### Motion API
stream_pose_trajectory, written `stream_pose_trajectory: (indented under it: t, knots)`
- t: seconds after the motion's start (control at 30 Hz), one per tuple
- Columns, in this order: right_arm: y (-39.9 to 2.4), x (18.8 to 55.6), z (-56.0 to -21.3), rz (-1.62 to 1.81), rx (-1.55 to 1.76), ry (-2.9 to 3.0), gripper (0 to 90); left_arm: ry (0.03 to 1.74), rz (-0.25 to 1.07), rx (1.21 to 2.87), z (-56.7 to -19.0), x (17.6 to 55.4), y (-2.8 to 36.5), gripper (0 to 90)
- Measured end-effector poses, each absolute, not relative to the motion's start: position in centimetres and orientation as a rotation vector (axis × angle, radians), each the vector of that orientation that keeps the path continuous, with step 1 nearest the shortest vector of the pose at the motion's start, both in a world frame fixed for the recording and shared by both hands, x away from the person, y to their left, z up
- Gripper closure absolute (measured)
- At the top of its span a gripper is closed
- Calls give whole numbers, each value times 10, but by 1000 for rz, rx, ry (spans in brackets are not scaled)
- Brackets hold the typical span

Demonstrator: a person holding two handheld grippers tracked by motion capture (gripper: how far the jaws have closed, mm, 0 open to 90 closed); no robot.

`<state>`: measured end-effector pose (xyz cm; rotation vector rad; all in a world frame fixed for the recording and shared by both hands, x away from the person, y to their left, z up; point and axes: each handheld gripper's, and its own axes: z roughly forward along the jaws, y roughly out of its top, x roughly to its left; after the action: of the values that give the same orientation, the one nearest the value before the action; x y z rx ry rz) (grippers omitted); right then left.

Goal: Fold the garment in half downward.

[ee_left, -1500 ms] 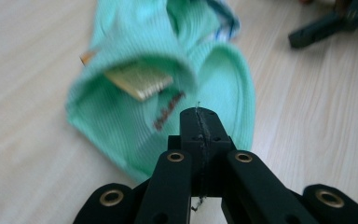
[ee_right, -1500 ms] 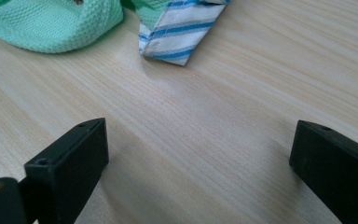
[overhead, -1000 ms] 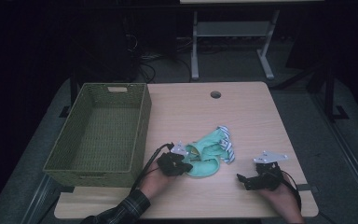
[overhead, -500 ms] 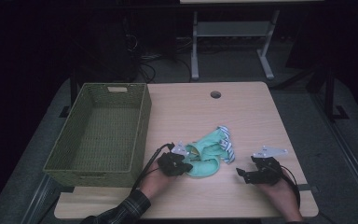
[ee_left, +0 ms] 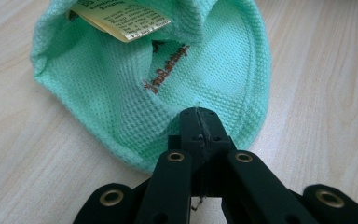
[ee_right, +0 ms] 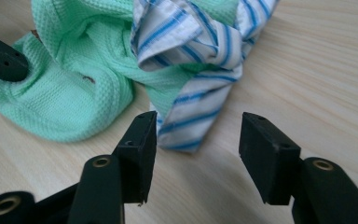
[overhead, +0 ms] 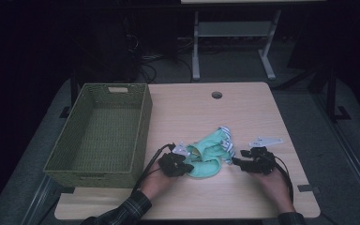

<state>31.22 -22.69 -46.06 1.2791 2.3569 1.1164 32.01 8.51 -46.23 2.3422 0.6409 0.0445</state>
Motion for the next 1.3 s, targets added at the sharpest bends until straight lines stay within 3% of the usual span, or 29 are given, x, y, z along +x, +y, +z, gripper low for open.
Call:
stream_pose_trajectory:
  t: [0.4,0.6,0.83,1.3]
  knots:
    - [-216,324,-466,1128,1307,2355,520,639,46,2349,-462,320,84,896]
    - [-212,331,-472,1116,1324,2384,613,646,43,2340,-462,320,84,896]
    - [-211,329,-470,1107,1296,2393,813,636,52,2353,-462,320,84,896]
    - [-229,339,-442,1082,1265,2348,831,631,52,2357,-461,320,84,896]
